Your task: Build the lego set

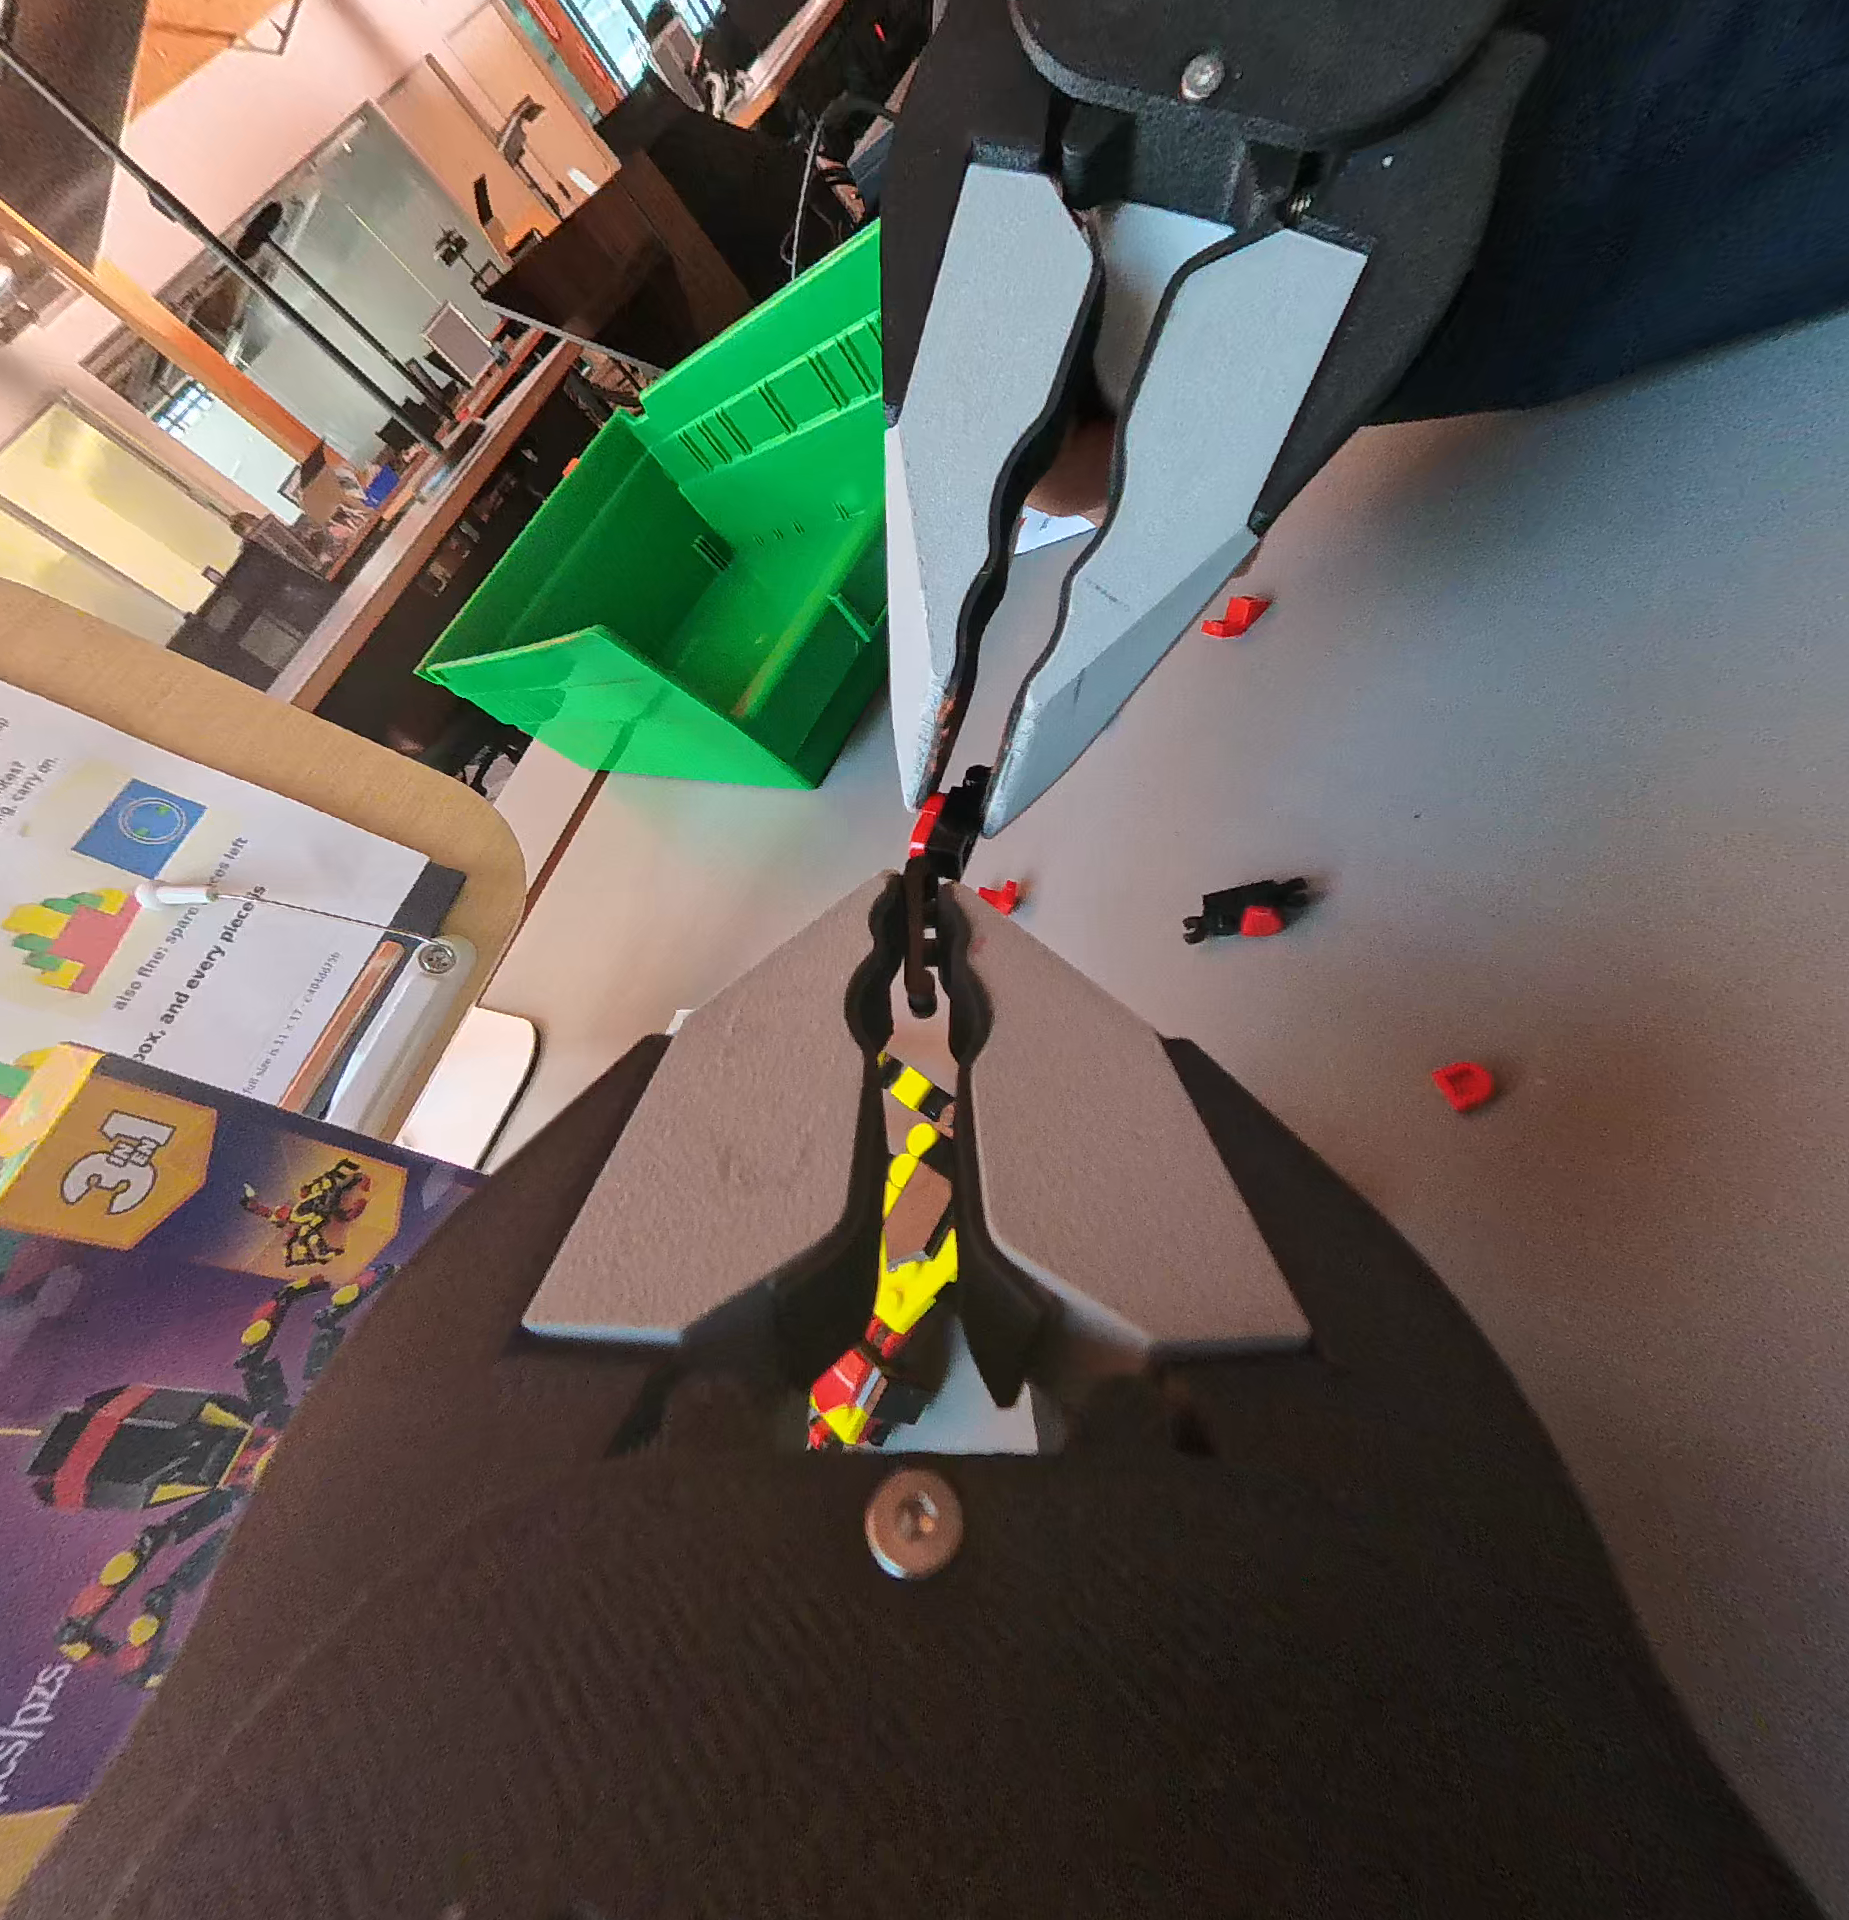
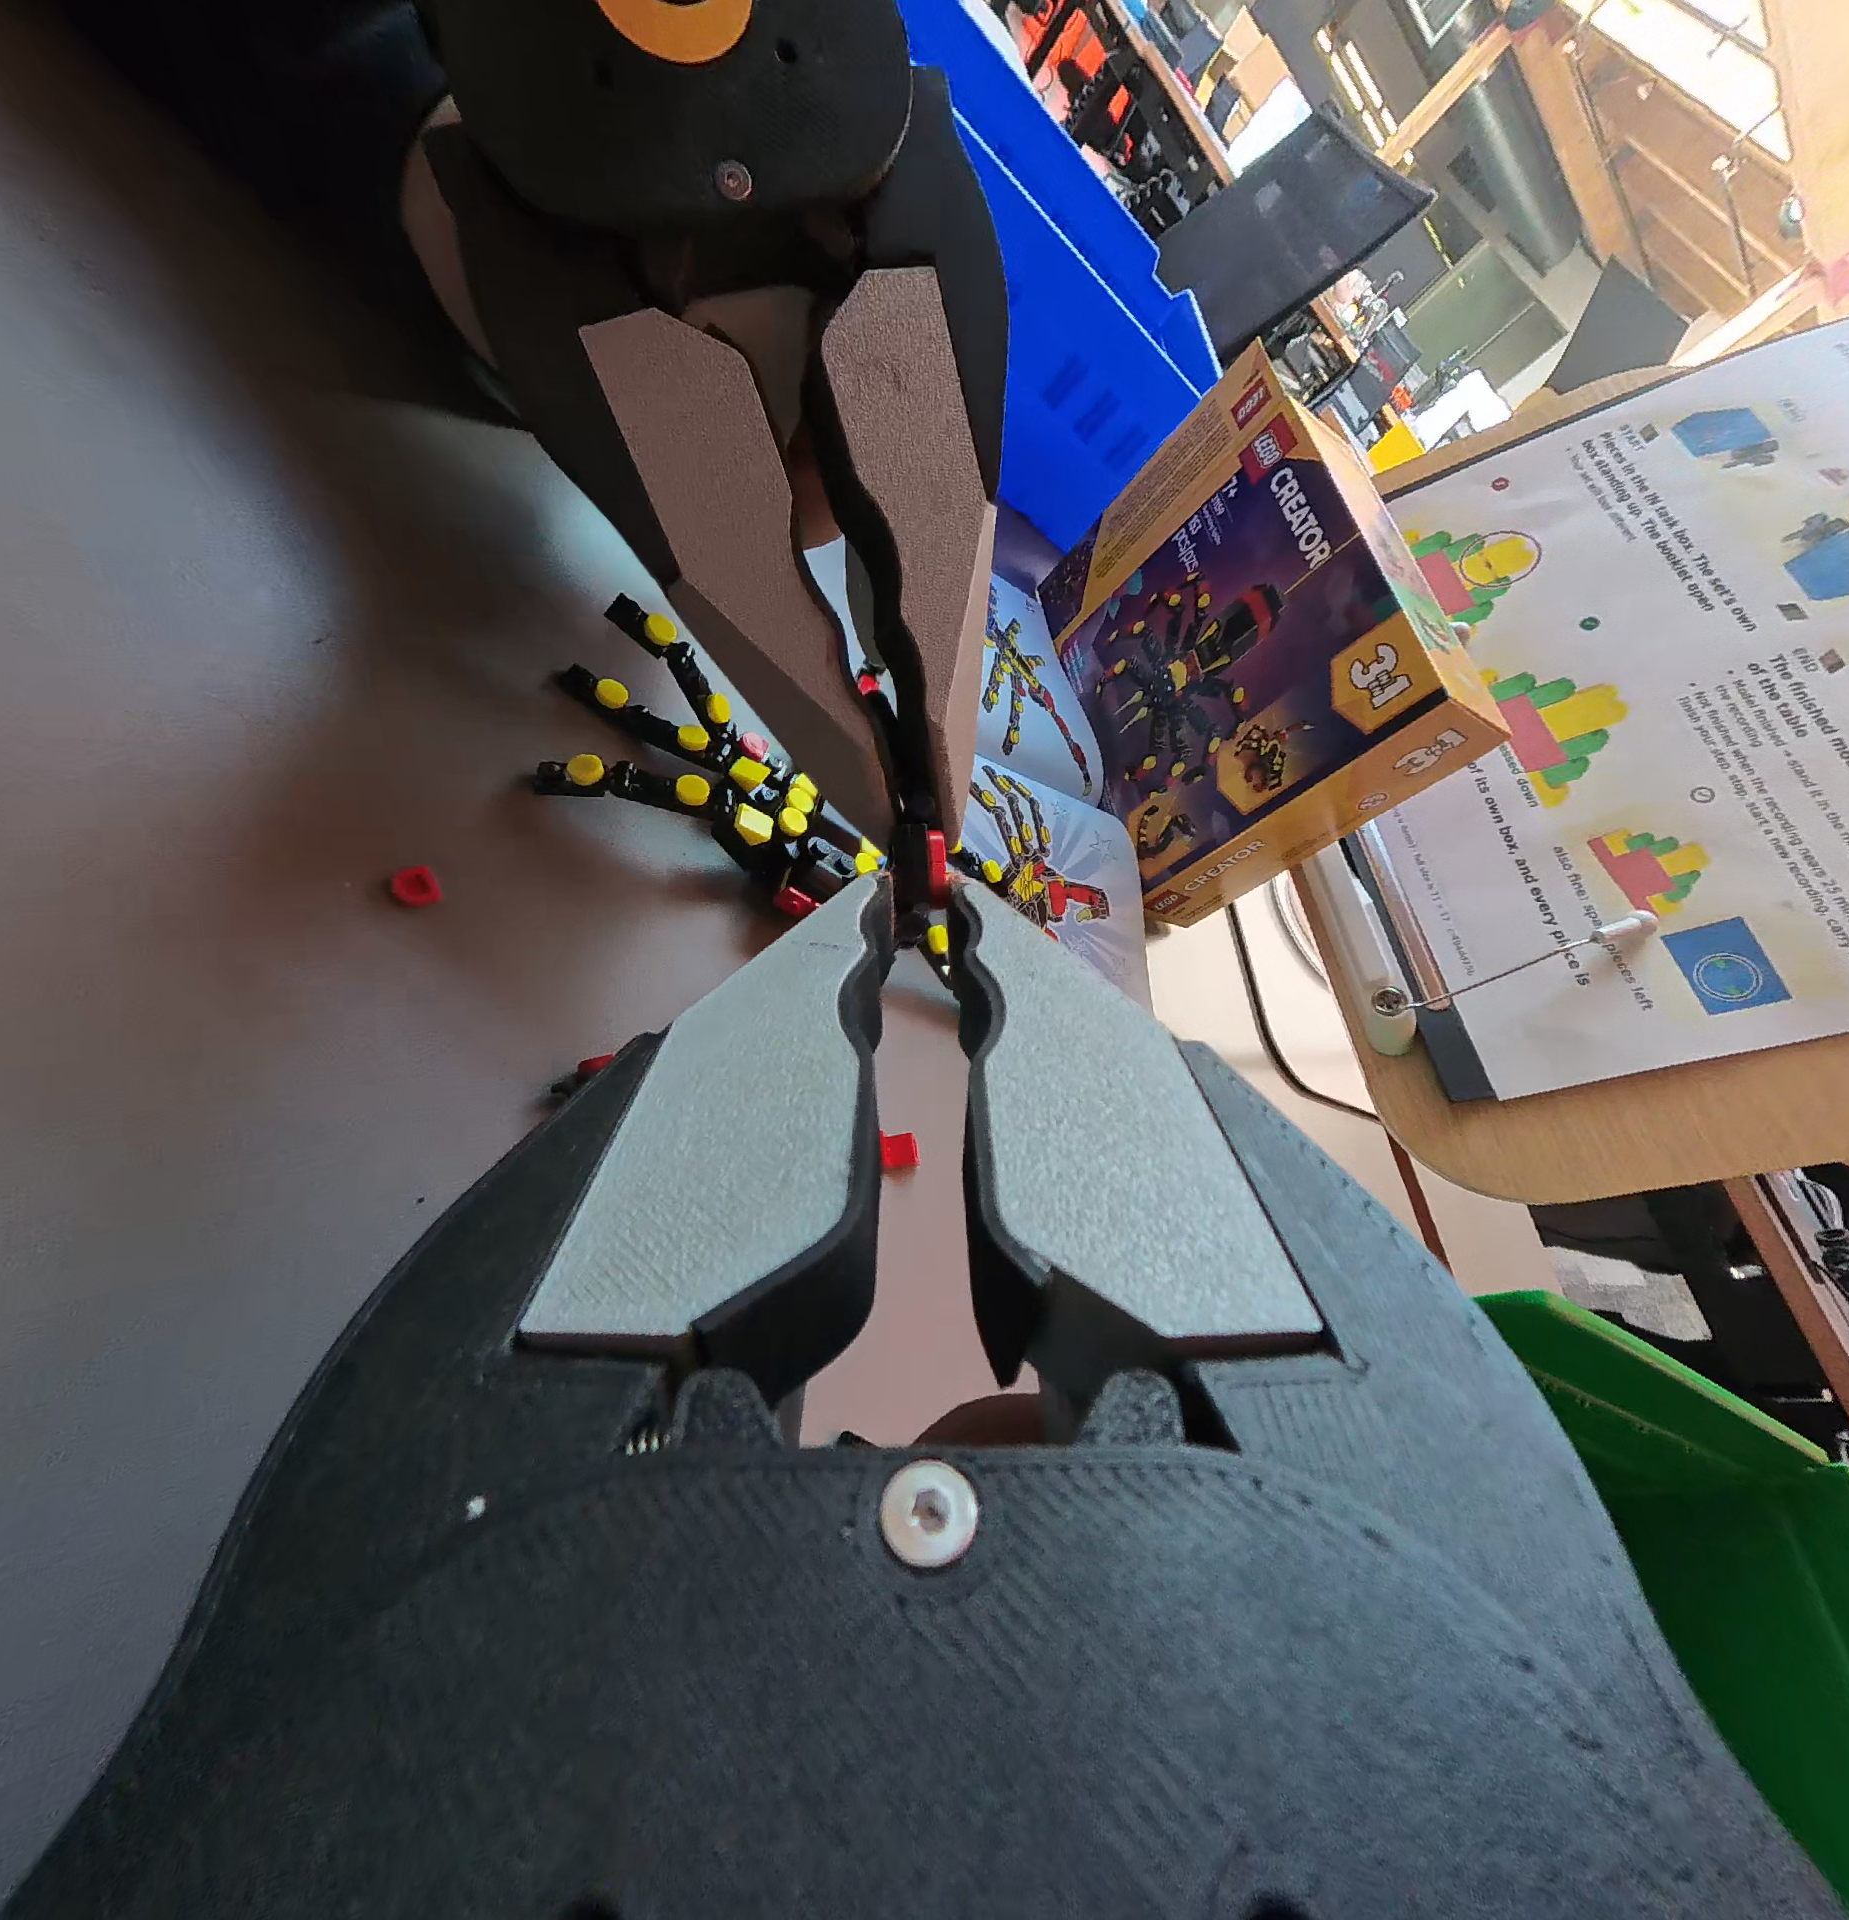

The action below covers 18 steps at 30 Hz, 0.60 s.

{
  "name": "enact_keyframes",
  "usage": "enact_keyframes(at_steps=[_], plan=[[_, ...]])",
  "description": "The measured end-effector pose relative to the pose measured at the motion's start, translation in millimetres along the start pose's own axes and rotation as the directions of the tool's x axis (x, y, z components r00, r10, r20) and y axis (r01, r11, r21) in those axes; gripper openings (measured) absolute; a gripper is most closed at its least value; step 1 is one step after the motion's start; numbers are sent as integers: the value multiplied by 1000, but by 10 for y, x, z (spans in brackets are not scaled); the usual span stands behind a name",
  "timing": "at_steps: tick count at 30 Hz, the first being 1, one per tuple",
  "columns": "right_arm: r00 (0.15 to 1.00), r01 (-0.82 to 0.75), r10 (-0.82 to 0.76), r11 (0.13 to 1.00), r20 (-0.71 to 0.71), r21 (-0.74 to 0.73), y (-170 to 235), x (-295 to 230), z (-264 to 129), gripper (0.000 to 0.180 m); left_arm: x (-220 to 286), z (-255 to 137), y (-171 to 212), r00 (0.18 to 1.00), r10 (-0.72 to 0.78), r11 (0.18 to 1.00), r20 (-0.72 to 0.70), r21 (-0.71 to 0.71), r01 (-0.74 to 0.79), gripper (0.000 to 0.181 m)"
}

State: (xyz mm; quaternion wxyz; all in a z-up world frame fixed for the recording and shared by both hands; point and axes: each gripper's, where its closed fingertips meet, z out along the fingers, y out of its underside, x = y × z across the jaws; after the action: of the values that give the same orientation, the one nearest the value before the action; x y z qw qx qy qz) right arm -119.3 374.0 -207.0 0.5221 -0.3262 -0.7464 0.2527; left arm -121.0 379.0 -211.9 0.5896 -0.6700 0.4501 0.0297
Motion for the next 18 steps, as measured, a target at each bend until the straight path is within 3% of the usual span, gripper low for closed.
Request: enact_keyframes(at_steps=[9, 12, 18], plan=[[1000, 1, 0, 999, -24, 42, -74, 5, 5, 13, -30, -19, -50, 1000, -18, 999, 15, 31, 17, 1], [999, 10, -8, 998, -39, 60, -112, 8, 21, 6, 15, -10, -59, 1000, -21, 999, -8, 47, 22, 1], [1000, 11, -11, 1000, -19, -5, -28, -4, 42, 6, 20, 17, -10, 1000, -12, 999, -8, 29, 12, 1]])
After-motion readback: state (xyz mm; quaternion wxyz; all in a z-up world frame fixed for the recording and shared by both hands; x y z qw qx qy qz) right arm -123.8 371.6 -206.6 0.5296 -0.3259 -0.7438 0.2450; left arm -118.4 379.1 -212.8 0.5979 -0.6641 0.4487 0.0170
